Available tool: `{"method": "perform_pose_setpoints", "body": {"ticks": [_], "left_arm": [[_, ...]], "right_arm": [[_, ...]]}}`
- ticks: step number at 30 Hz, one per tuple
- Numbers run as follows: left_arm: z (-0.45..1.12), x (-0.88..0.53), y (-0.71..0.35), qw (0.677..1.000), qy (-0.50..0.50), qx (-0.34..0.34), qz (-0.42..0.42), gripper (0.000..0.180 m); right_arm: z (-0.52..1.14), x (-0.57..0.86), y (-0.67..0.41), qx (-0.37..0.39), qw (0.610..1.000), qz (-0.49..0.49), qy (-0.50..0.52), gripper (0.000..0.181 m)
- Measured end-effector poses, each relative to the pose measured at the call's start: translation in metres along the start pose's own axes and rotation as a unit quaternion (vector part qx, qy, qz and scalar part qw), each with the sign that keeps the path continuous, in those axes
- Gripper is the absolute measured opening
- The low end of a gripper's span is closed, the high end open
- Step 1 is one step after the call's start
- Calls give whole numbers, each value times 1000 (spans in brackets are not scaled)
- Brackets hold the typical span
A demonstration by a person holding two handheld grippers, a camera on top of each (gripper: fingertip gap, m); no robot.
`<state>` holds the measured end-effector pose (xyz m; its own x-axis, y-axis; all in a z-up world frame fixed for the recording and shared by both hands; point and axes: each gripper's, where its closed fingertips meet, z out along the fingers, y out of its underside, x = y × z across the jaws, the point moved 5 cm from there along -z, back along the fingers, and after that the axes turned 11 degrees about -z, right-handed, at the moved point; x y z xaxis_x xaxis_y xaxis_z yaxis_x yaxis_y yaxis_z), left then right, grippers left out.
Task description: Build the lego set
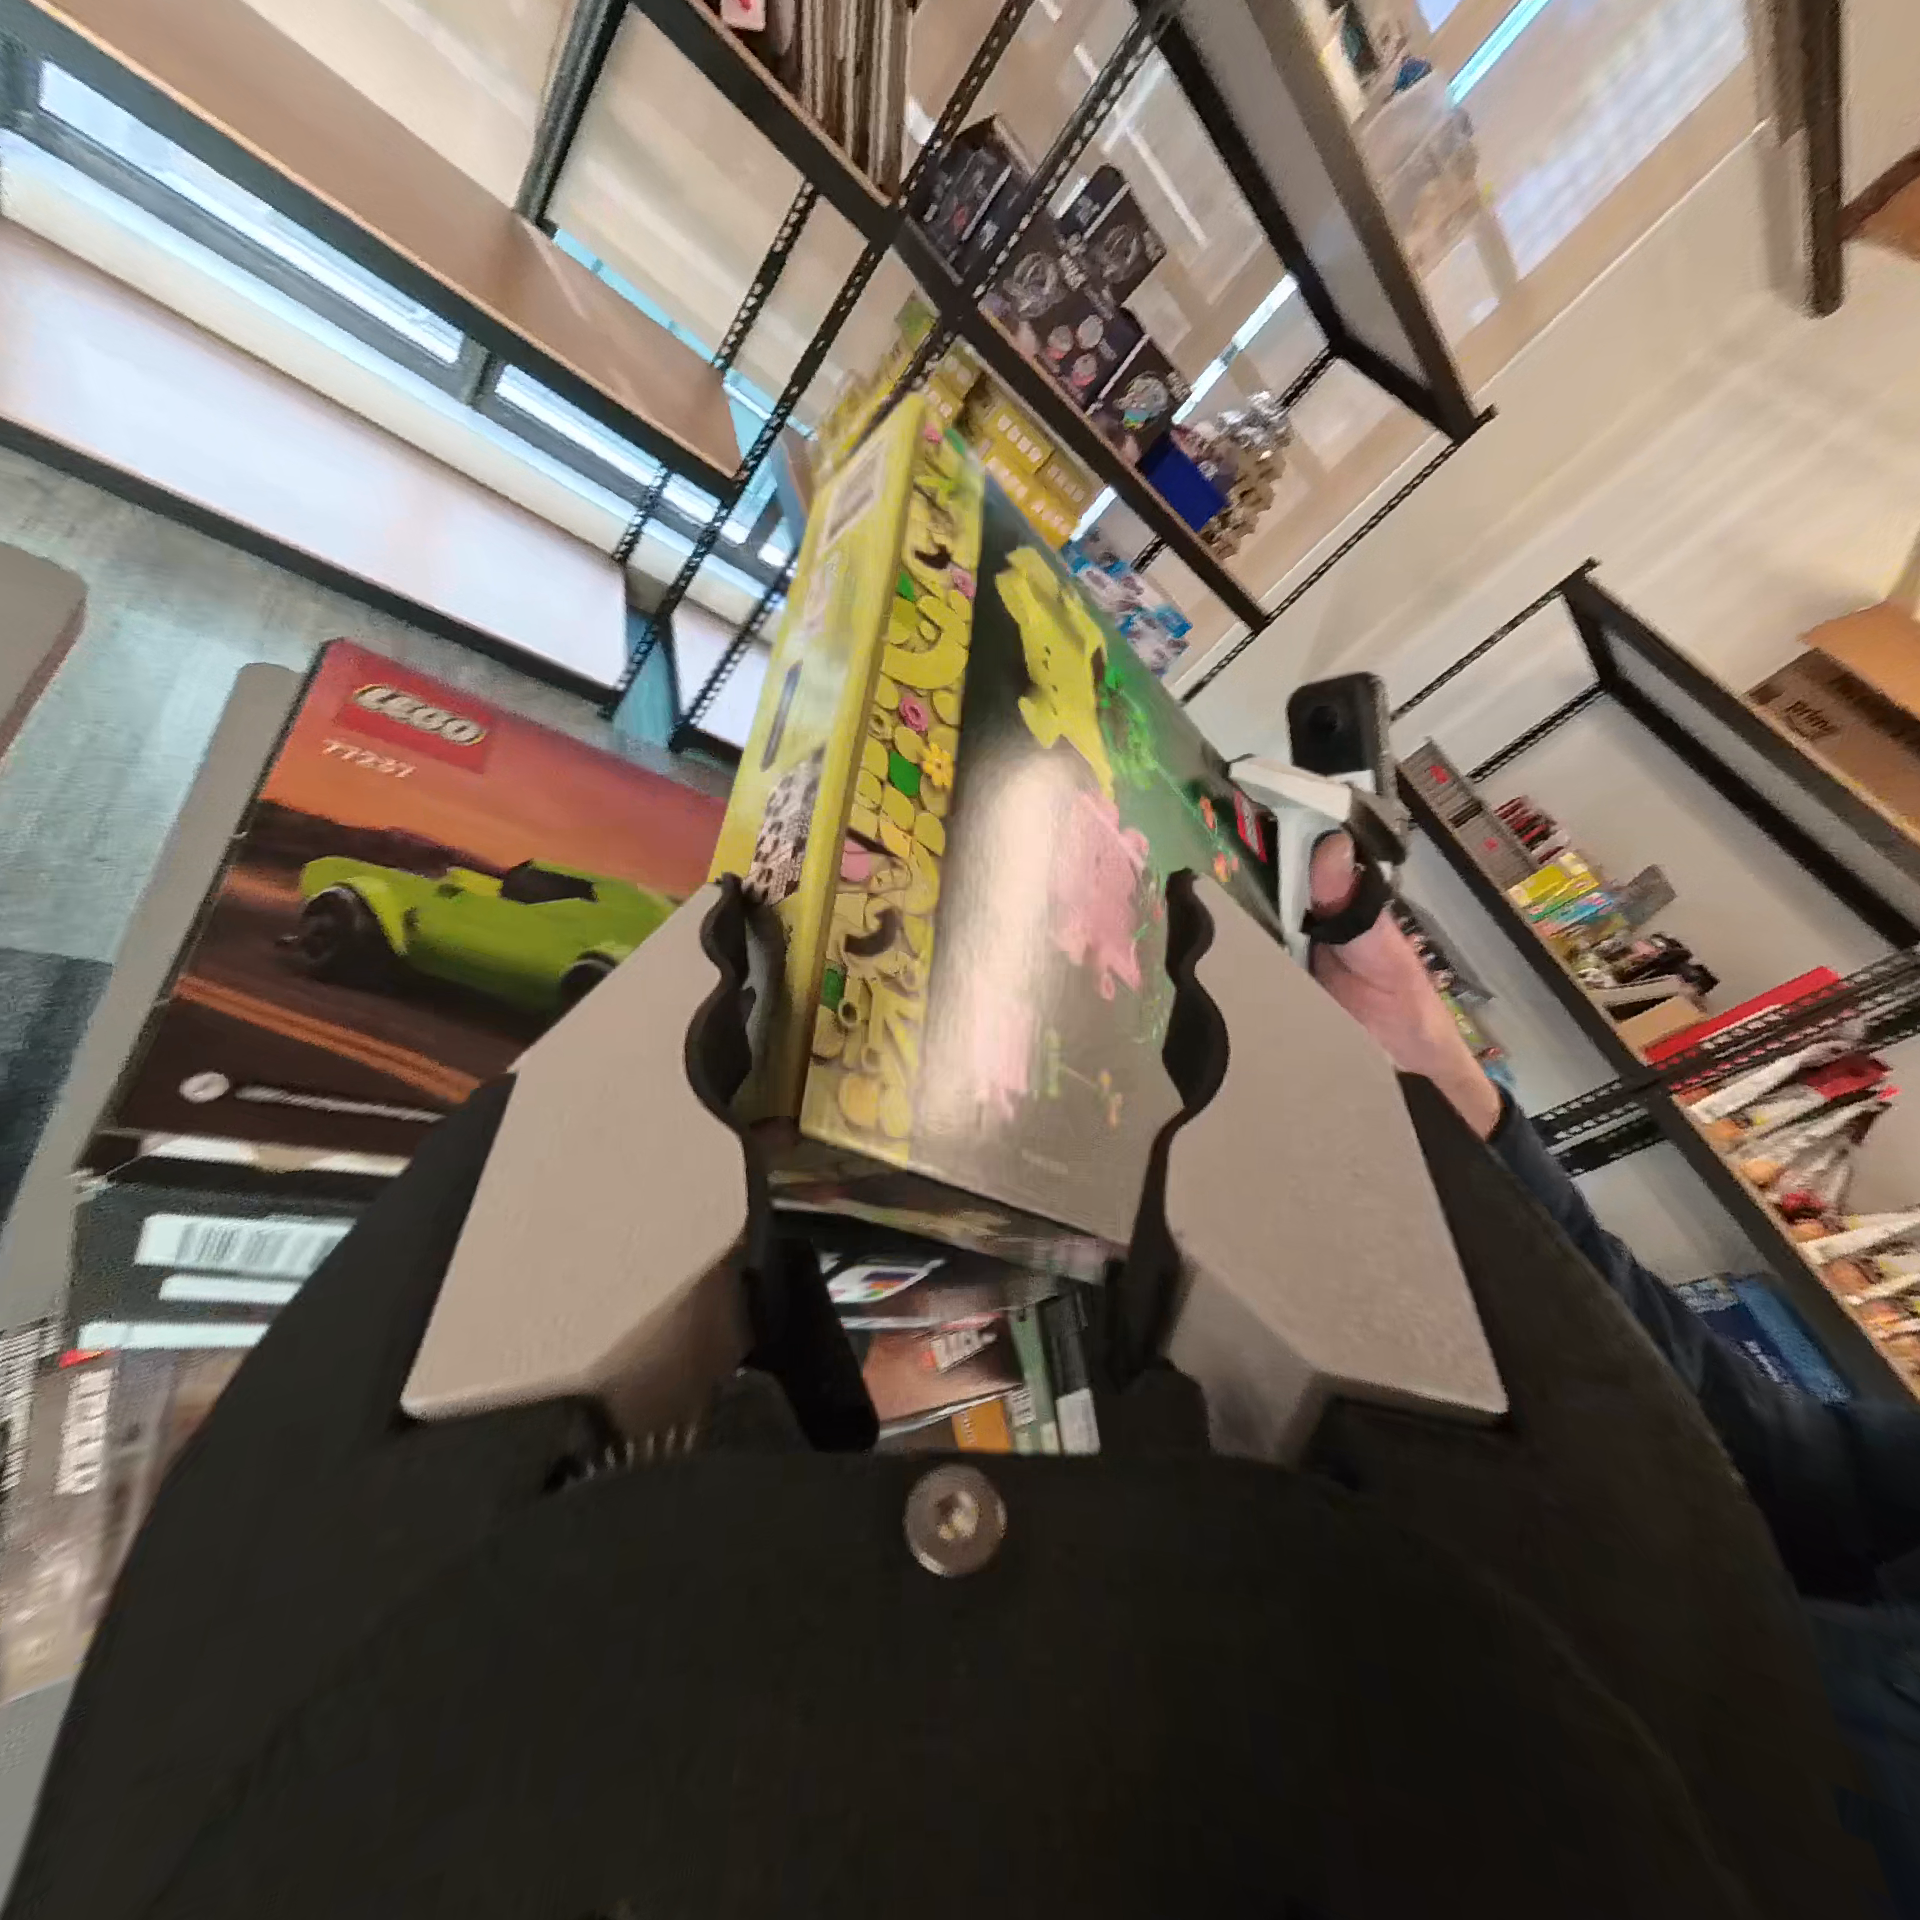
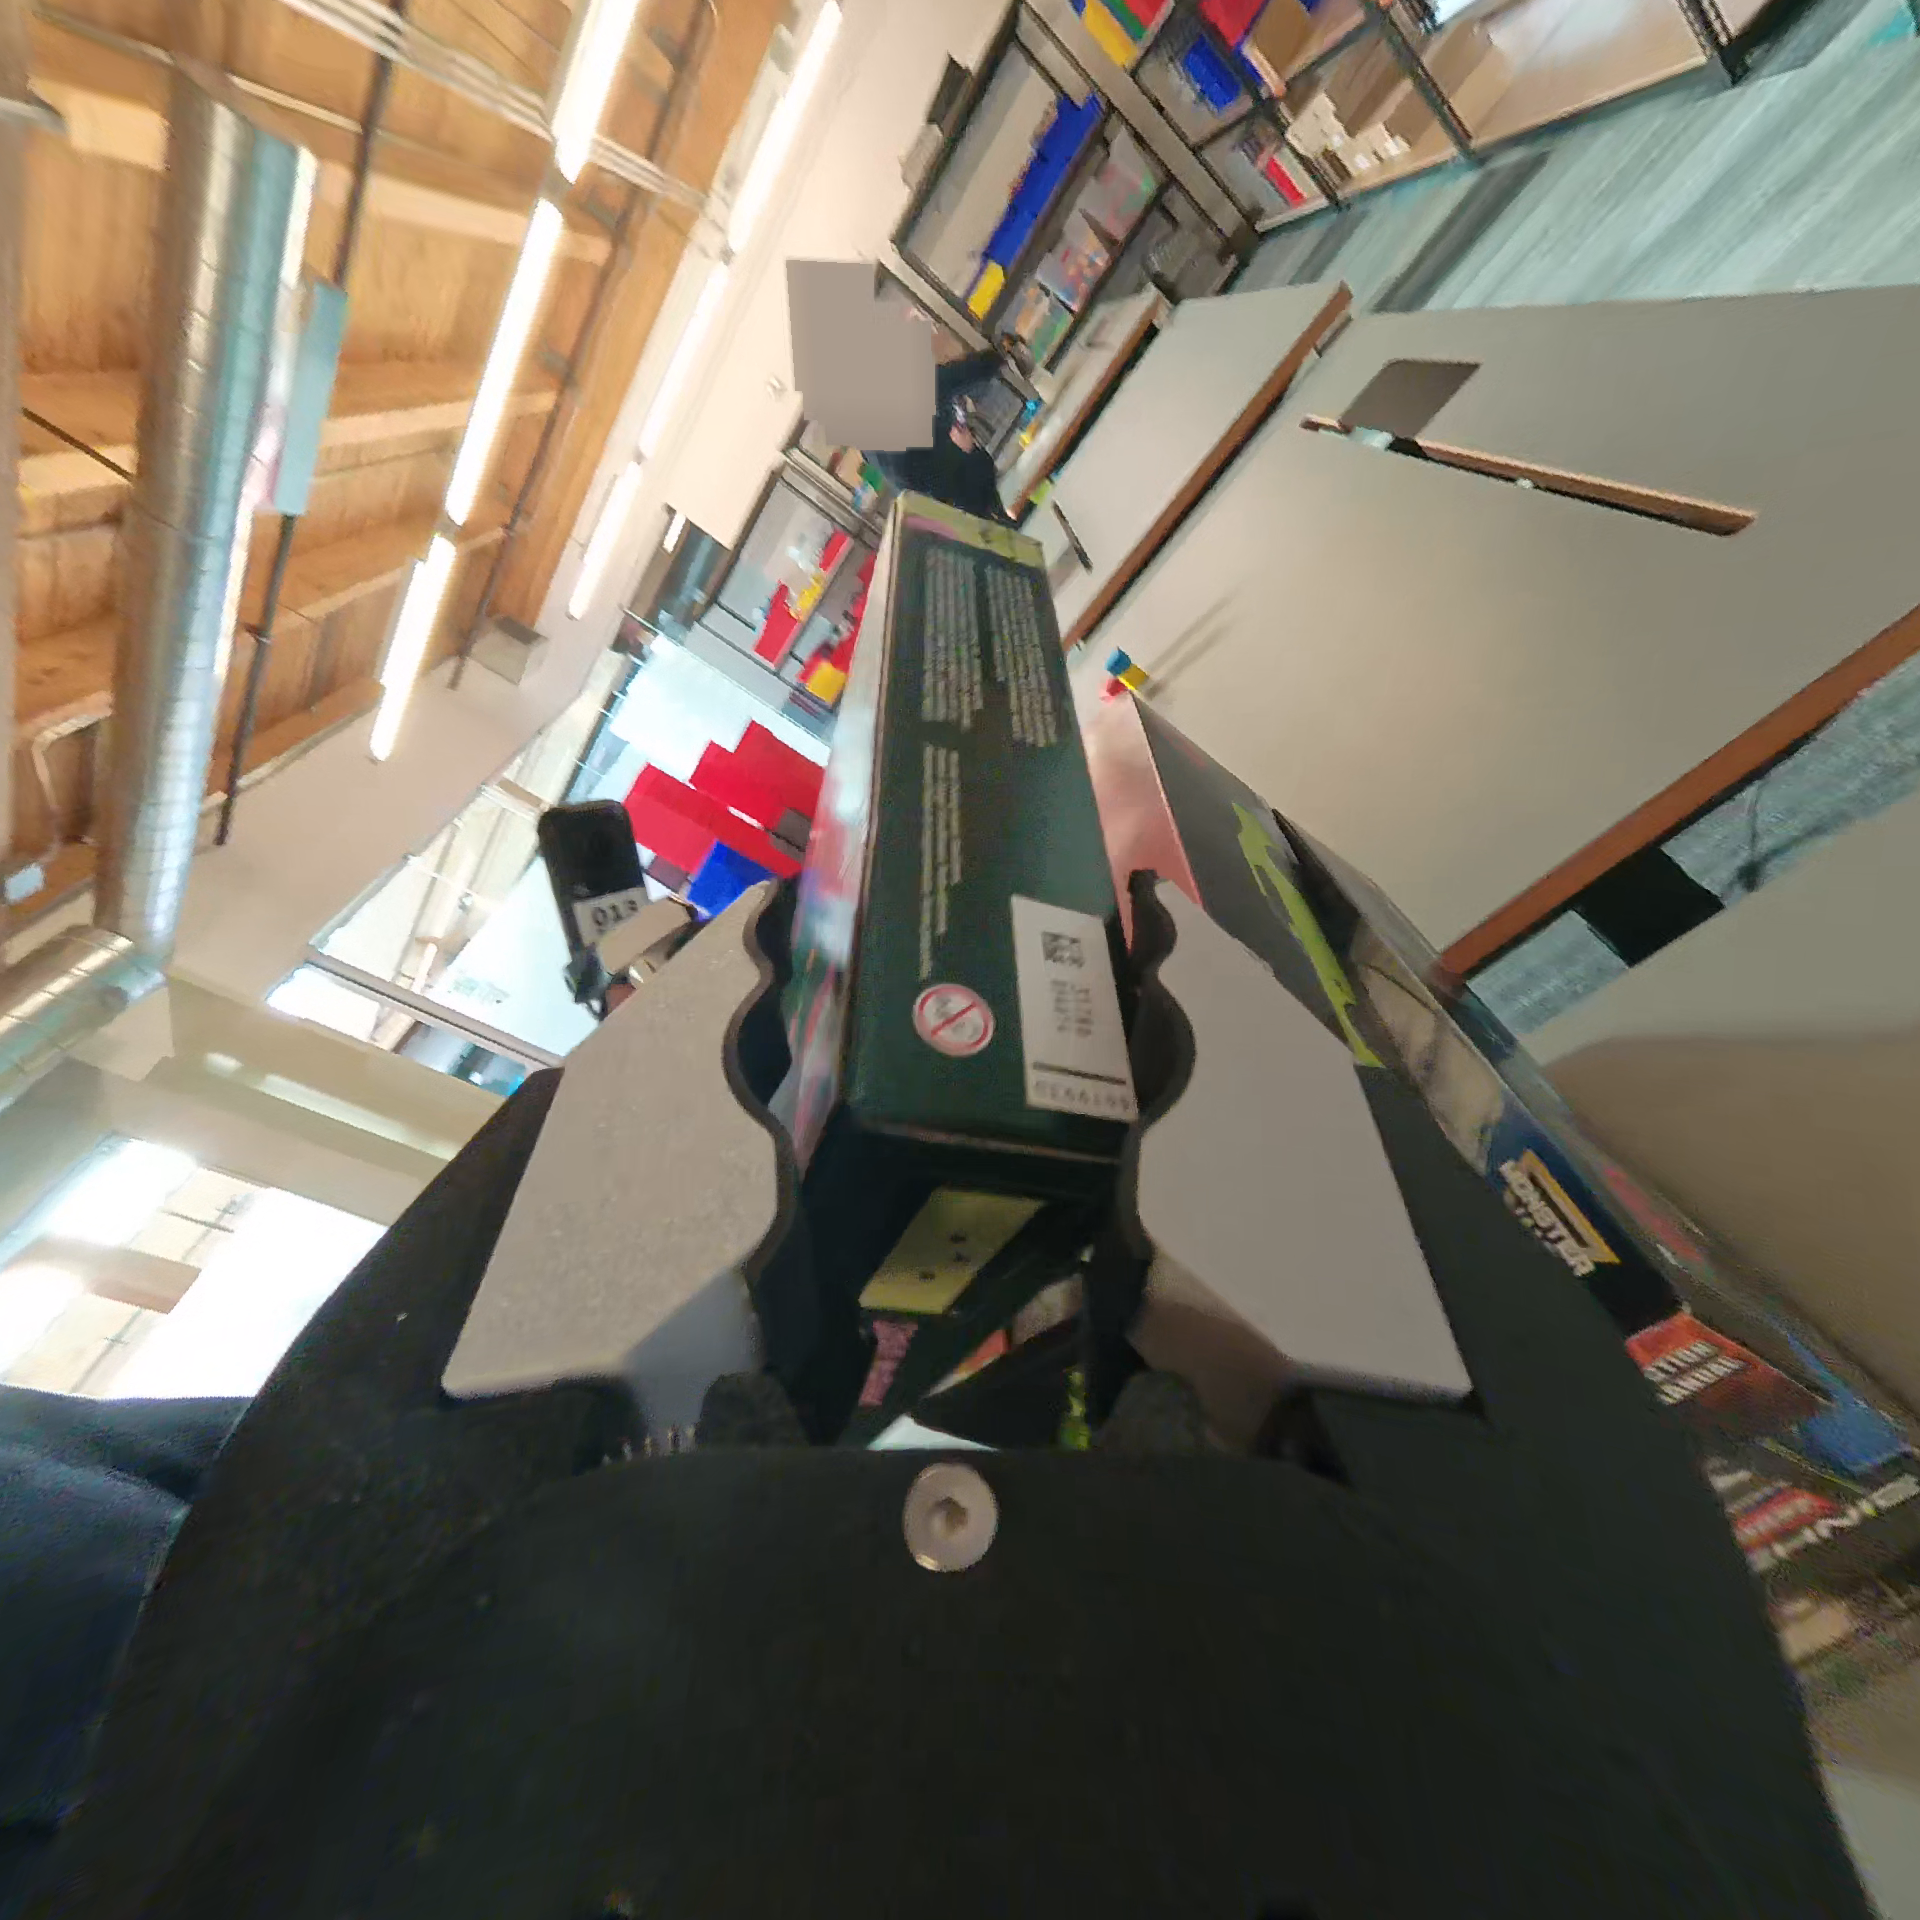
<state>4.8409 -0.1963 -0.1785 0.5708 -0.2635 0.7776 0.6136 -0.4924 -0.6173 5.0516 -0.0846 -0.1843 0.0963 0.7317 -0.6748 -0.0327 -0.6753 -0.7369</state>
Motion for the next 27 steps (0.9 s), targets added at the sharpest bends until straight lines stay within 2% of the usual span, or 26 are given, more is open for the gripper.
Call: {"method": "perform_pose_setpoints", "body": {"ticks": [9, 14, 20, 25, 27], "left_arm": [[24, 59, 8, 999, 38, -2, 35, 81], [56, 106, 30, 995, 82, -30, 57, 80], [111, 154, 82, 986, 136, -88, 45, 90], [160, 190, 144, 969, 175, -172, 23, 92], [182, 196, 176, 964, 173, -202, 8, 100]], "right_arm": [[-57, -30, -25, 83, 996, -21, -11, 60], [-123, -43, -38, 123, 992, -36, 7, 60], [-220, -47, -38, 168, 983, -41, 55, 59], [-302, -33, -23, 186, 978, -21, 93, 58], [-326, -27, -13, 183, 979, -7, 93, 57]]}}
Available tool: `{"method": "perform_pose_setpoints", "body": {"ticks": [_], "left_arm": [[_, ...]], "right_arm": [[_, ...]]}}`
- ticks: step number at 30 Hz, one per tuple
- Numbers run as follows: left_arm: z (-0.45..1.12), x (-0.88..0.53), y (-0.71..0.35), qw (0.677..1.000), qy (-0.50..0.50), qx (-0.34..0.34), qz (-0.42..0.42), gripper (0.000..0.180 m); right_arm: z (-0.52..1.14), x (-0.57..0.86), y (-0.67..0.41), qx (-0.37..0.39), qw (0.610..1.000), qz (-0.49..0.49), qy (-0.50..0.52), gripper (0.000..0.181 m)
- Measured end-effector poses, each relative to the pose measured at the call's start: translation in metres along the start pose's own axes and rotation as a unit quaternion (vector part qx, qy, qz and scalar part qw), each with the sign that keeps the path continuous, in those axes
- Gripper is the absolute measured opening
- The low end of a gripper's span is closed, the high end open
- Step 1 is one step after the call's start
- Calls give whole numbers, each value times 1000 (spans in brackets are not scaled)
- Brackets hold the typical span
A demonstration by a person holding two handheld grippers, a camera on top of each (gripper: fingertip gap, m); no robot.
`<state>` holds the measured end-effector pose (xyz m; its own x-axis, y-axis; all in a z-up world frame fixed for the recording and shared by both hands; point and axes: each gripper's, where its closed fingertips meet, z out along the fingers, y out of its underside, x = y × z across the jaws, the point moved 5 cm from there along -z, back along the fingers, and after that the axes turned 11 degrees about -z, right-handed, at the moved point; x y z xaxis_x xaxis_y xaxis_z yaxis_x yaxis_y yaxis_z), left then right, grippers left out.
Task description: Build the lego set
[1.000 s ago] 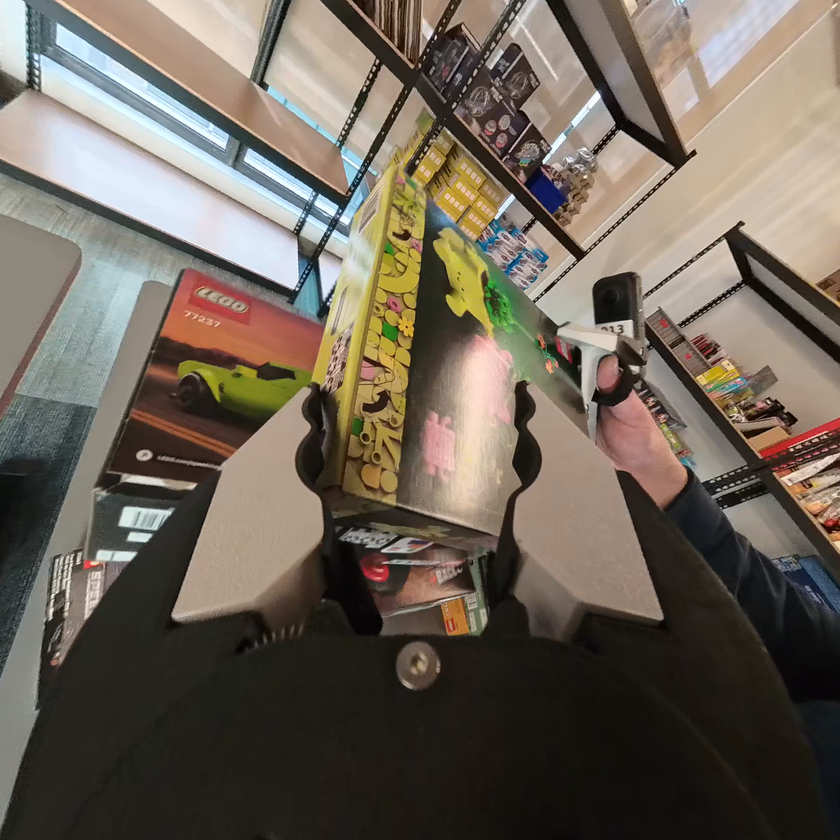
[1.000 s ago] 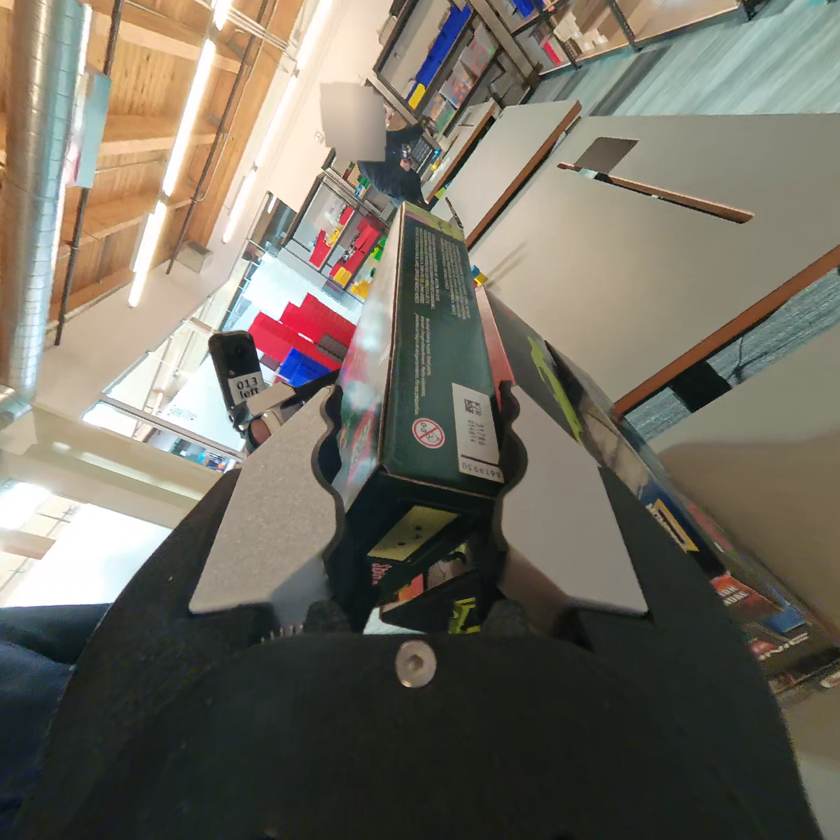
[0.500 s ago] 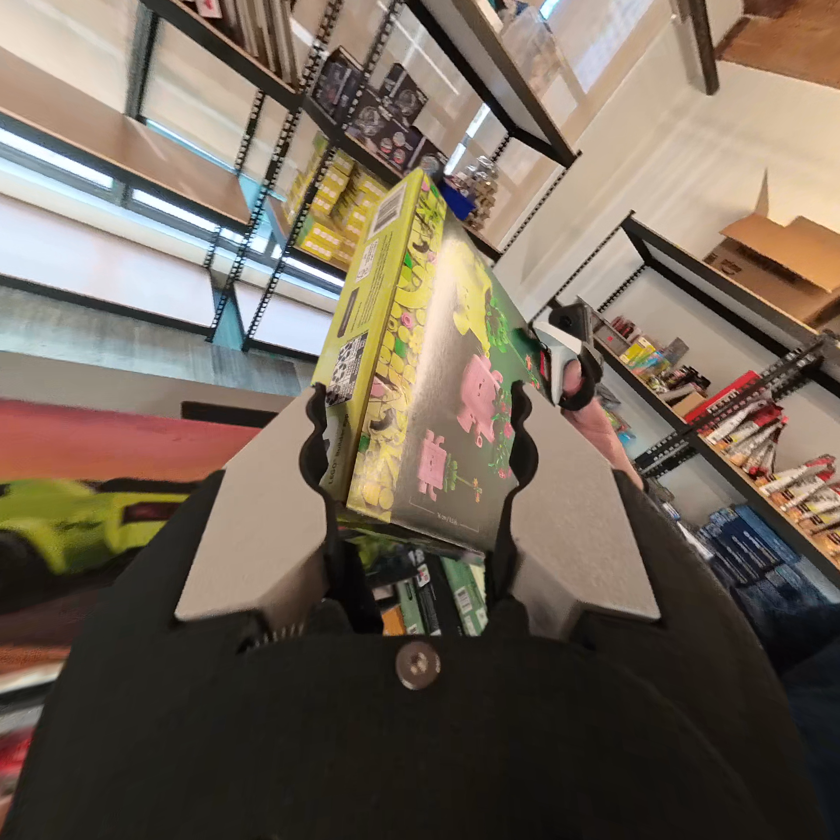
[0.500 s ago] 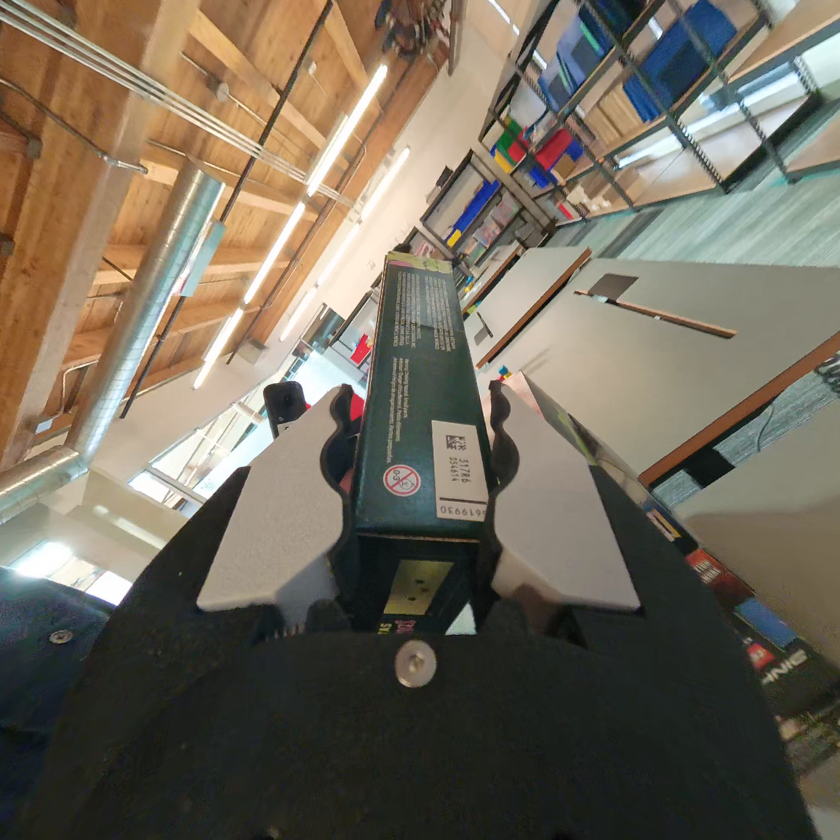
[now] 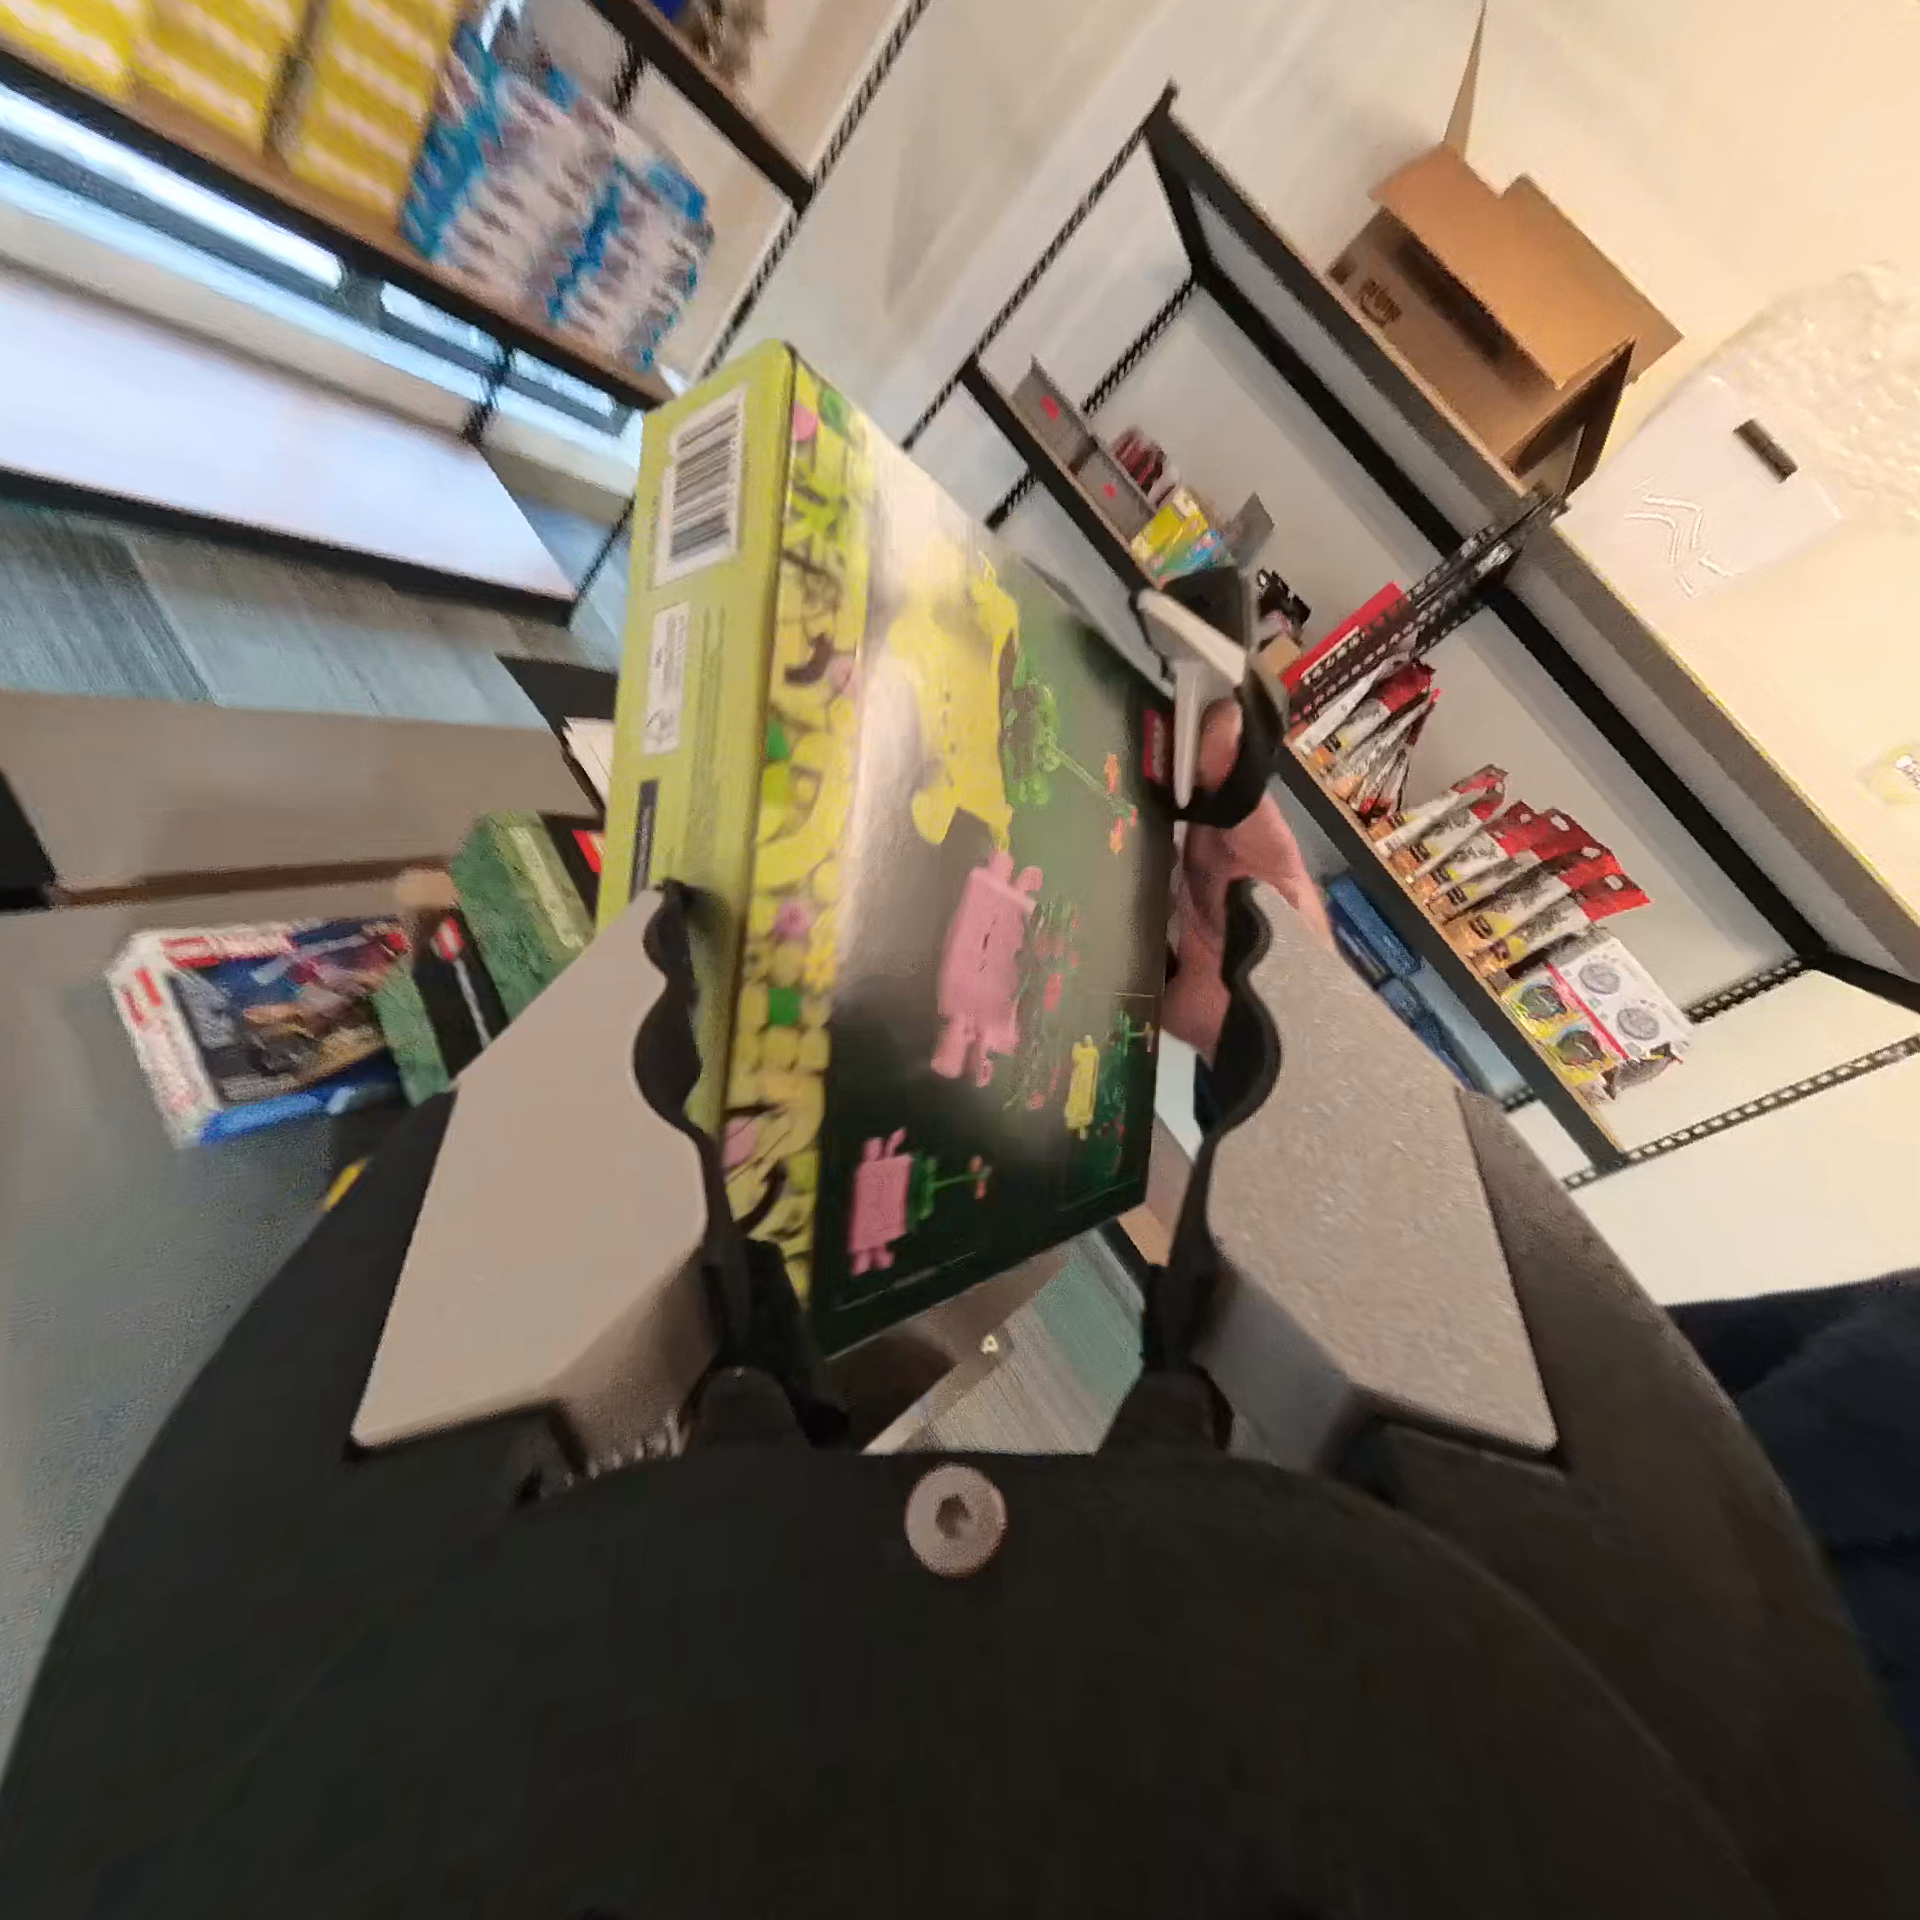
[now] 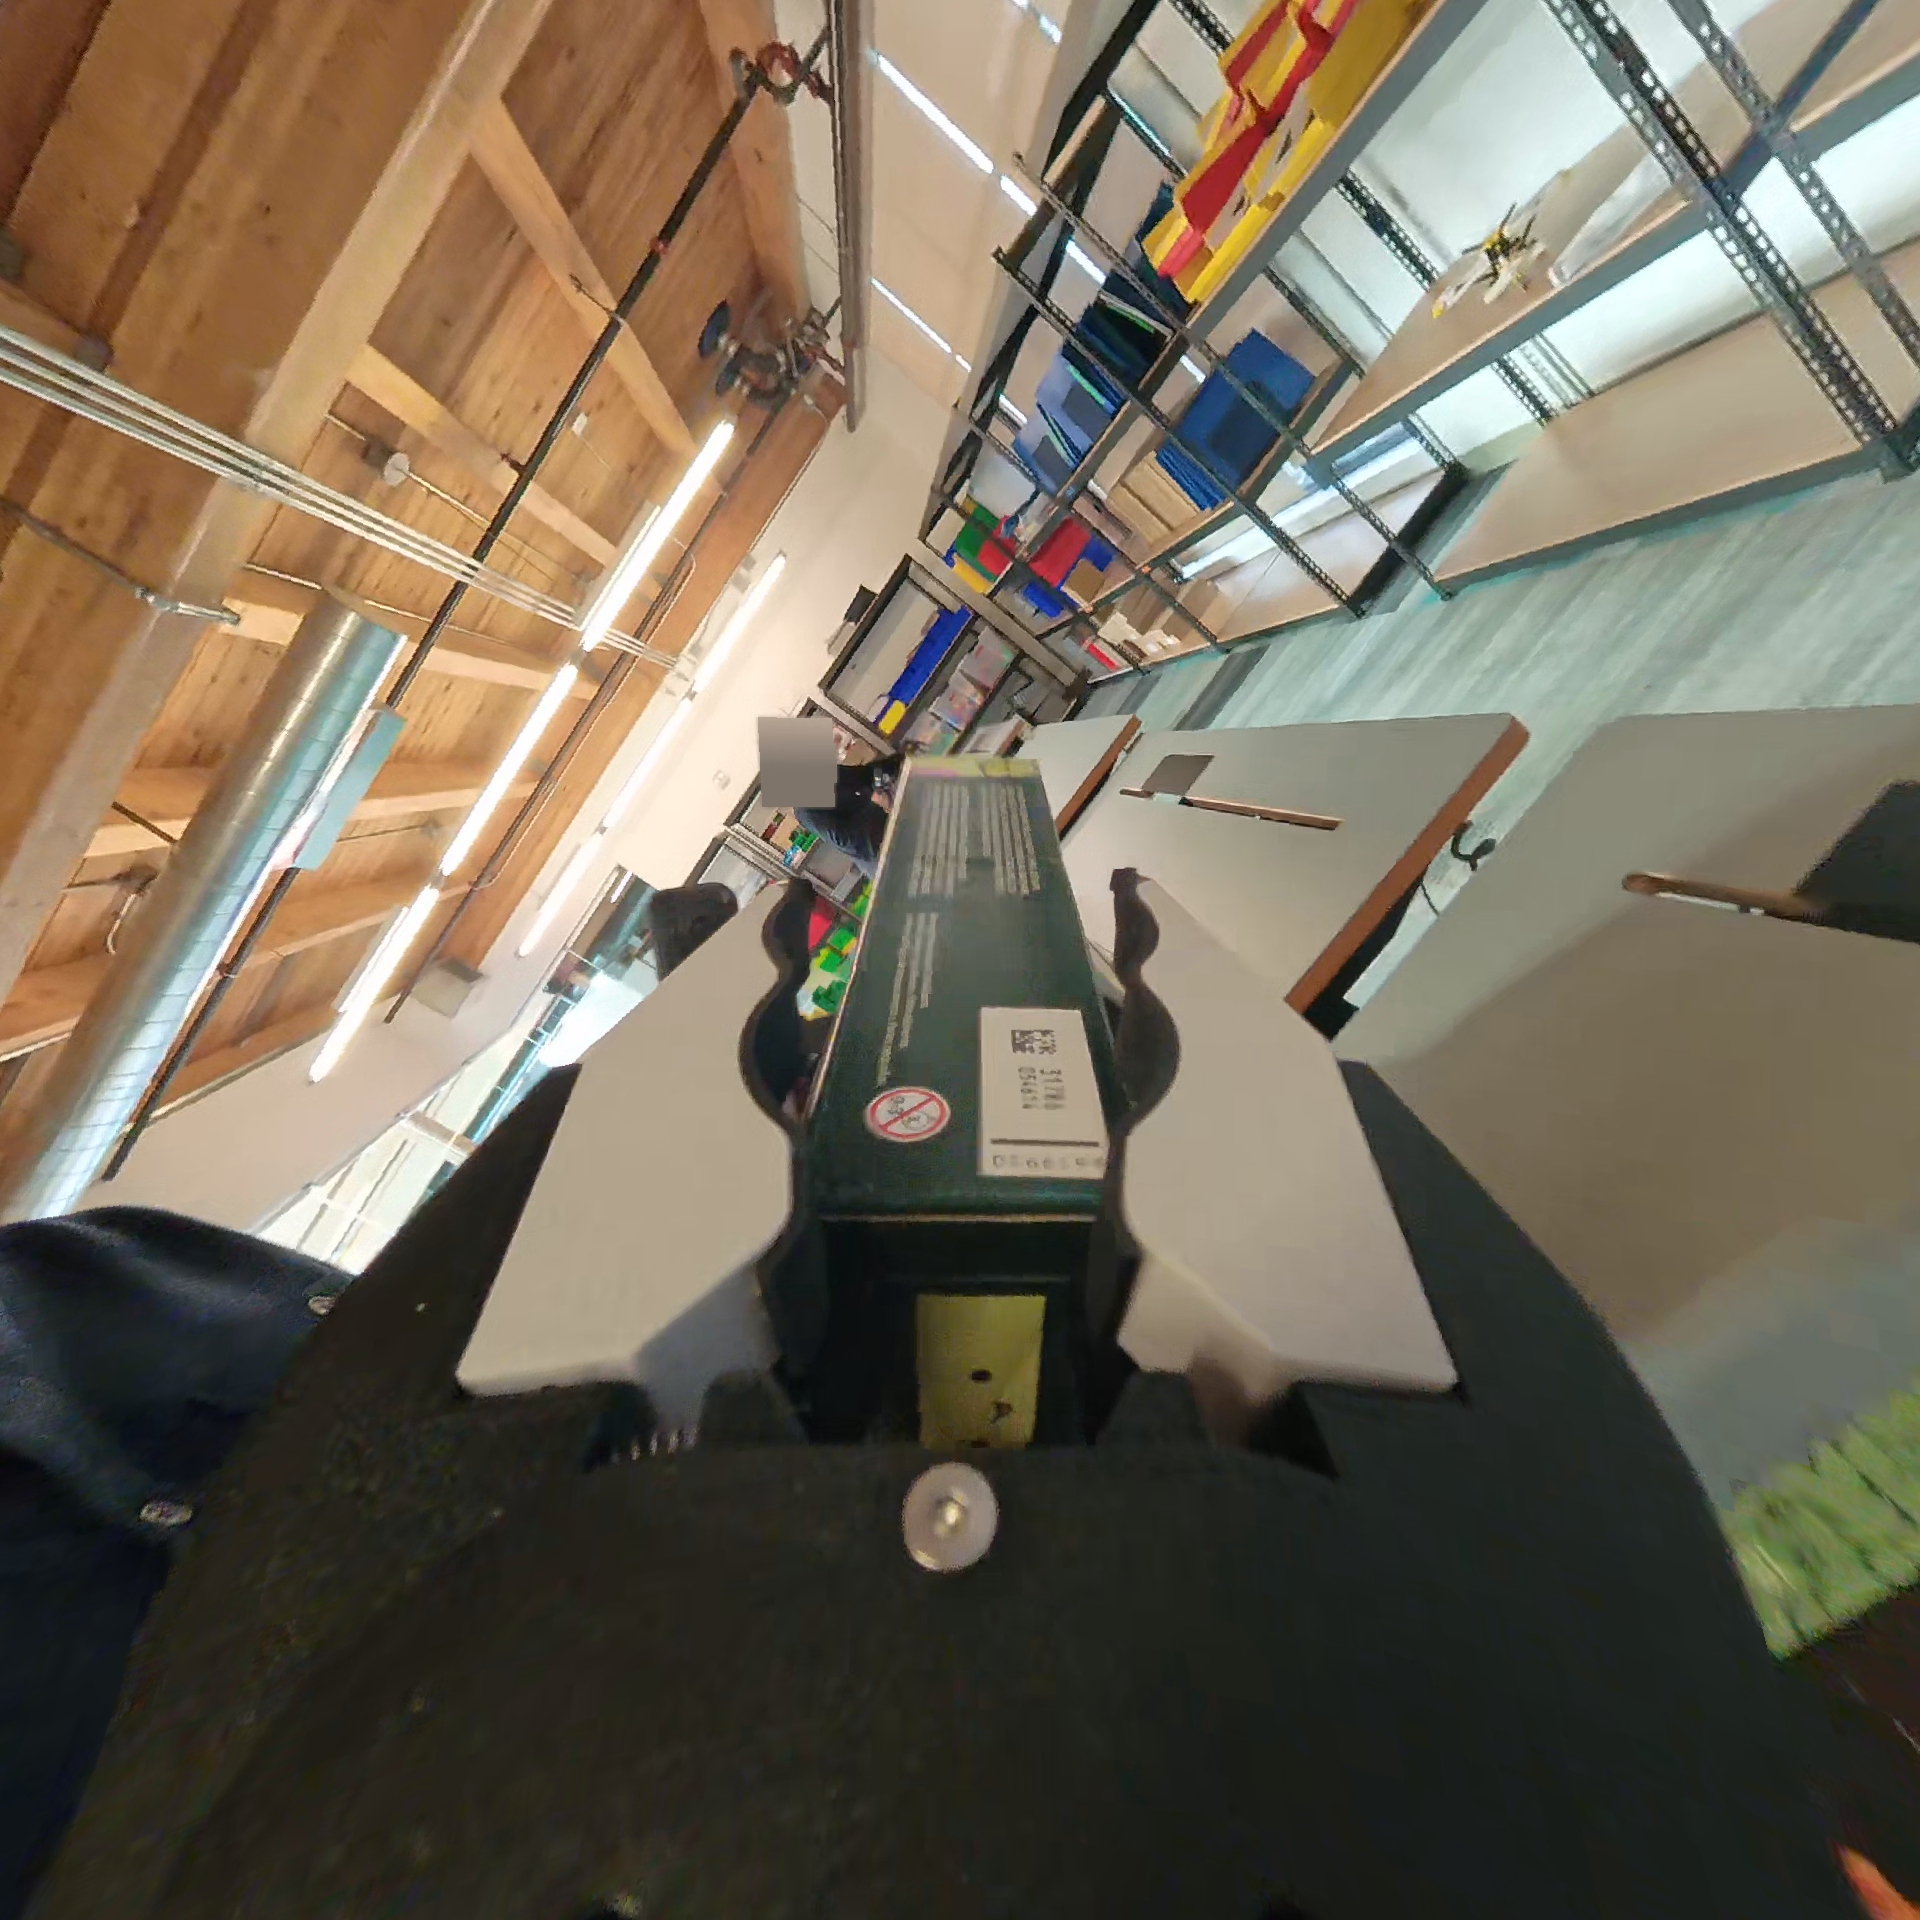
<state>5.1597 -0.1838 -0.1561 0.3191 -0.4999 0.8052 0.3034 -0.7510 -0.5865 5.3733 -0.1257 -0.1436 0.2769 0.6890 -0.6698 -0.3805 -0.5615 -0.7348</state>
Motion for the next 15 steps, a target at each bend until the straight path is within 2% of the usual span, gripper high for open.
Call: {"method": "perform_pose_setpoints", "body": {"ticks": [2, 5, 8, 9, 10, 12, 15], "left_arm": [[35, -16, 26, 999, -9, -35, -11, 111], [83, -51, 71, 994, 1, -87, -72, 103], [122, -86, 119, 975, 8, -155, -159, 110], [130, -92, 126, 975, 12, -153, -161, 108], [136, -95, 130, 974, 14, -157, -160, 108], [142, -93, 131, 971, 28, -171, -165, 97], [145, -79, 124, 971, 55, -168, -163, 87]], "right_arm": [[-26, 15, 2, 7, 1000, 12, 10, 51], [-69, 54, 14, -9, 997, 34, 63, 49], [-106, 106, 44, -49, 989, 81, 115, 53], [-120, 129, 59, -81, 979, 89, 167, 60], [-134, 147, 70, -98, 969, 102, 203, 74], [-158, 168, 78, -91, 955, 117, 258, 103], [-175, 163, 60, -27, 954, 79, 287, 100]]}}
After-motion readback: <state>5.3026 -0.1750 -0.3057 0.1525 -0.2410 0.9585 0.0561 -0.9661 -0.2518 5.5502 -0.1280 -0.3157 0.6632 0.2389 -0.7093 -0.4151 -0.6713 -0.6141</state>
